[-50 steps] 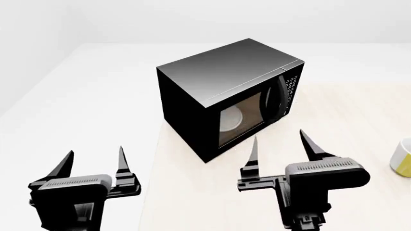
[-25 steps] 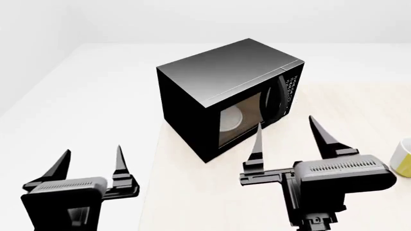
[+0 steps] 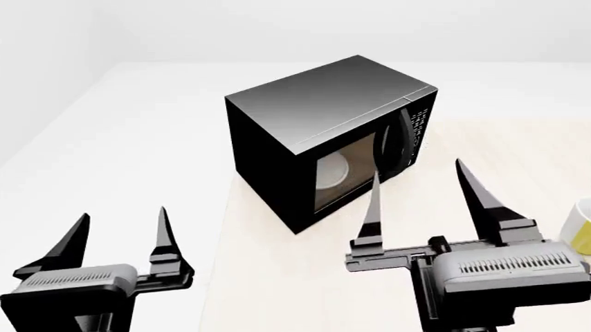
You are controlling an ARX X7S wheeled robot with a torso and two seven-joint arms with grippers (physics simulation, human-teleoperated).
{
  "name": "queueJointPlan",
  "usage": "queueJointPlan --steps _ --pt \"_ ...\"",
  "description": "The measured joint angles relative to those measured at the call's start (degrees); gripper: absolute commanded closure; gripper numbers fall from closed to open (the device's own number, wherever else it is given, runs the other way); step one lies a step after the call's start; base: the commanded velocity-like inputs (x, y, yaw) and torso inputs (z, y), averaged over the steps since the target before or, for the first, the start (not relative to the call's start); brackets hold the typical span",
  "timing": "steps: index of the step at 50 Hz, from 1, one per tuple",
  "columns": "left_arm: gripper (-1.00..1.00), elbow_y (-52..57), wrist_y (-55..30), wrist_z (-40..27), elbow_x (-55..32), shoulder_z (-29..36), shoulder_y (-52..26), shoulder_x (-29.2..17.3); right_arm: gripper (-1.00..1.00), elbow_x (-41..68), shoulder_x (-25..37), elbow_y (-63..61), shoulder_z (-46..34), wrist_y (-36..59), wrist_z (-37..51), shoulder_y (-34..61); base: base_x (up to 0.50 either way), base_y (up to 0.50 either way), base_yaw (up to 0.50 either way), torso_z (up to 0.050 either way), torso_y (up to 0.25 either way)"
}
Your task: Close the microwave.
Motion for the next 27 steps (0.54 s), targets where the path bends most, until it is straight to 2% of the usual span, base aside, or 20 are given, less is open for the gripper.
queueJointPlan --steps 27 --pt "-1.00 5.8 3.8 -0.4 -1.4 -3.0 4.8 -1.4 -1.00 -5.5 1.5 -4.0 -2.7 -1.8 0.9 -0.6 0.00 0.00 0.00 0.000 0.000"
